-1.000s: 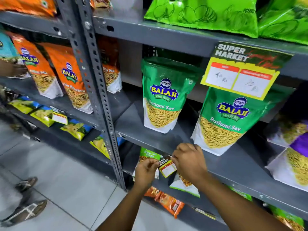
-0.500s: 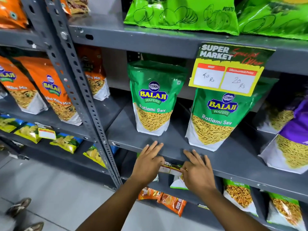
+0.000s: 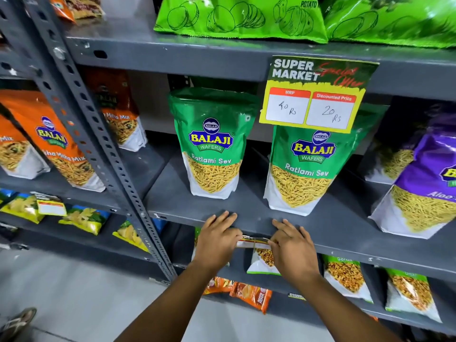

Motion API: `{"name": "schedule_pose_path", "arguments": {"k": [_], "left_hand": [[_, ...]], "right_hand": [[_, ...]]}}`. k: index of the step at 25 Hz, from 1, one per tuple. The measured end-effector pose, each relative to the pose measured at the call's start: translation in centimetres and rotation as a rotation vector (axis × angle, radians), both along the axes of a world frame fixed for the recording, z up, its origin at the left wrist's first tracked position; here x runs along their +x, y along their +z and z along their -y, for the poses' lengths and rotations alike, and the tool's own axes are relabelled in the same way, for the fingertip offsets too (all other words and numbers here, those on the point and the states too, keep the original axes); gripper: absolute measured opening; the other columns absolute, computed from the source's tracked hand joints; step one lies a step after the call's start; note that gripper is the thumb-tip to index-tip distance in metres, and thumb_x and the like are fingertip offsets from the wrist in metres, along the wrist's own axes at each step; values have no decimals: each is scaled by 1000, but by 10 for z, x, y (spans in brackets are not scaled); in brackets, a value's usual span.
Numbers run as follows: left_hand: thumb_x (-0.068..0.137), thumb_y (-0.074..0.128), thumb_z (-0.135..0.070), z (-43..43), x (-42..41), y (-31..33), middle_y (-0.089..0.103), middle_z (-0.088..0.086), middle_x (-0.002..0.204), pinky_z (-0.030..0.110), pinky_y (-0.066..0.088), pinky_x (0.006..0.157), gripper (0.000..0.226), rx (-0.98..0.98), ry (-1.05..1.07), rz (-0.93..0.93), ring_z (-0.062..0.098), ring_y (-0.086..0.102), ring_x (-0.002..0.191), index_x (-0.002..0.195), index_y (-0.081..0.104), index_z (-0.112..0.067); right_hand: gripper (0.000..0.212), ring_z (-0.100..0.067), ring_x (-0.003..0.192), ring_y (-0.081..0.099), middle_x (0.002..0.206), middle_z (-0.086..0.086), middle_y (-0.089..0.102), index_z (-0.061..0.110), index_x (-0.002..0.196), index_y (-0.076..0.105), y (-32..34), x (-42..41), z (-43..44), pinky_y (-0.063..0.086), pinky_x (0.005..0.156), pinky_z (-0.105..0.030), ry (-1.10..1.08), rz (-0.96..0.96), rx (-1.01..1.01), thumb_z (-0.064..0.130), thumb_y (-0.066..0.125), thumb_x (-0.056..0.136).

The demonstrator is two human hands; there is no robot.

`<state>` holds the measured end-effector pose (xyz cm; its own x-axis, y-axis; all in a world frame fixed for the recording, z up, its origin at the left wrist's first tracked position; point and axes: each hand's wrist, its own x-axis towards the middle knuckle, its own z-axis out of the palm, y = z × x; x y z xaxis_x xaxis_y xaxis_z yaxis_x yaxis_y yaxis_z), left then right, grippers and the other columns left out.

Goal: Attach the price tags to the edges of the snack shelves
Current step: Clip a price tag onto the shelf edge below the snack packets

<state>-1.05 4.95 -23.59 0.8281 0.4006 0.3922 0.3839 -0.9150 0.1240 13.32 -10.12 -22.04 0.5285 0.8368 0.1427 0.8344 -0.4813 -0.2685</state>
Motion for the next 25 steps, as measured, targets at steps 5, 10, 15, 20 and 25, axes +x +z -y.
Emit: {"name": "schedule_pose_path", "arguments": {"k": [5,10,15,20,25], "left_hand": [[70,80,-13,-2,0,1,70,10,115,46,51,89,18,3,-7,-17,29,63,111,74,66,-24],[68,83,-16,-6,2,4,72,9,112,44,53,87,18,8,-24,-49,29,65,108,72,68,-25],[74,78,-18,-10,5,9,73,7,106,43,53,86,18,-64,15,-29,31,66,103,90,68,-18],[84,60,-44,-20,6,15,70,3,106,38,50,81,36,-175,31,-40,31,62,98,110,58,-19],[84,57,-55,-20,15,19,67,0,105,38,50,70,39,-167,134,-166,30,61,92,109,53,-25]], "right_hand": [[15,-11,138,31,141,6,50,22,86,62,3,-1,2,20,114,-41,-2,-53,21,26,49,93],[17,-11,139,30,142,7,49,22,88,62,1,1,1,19,114,-41,-3,-56,17,27,47,93],[19,-23,112,61,114,2,69,16,99,58,8,-1,-3,35,107,-45,-82,-79,84,25,65,84],[34,-17,104,64,107,8,71,24,104,60,14,13,-4,37,104,-40,-52,-68,74,40,71,76],[28,-16,107,62,108,6,70,29,104,60,16,10,-13,39,102,-37,-74,-21,-51,45,64,81]]}}
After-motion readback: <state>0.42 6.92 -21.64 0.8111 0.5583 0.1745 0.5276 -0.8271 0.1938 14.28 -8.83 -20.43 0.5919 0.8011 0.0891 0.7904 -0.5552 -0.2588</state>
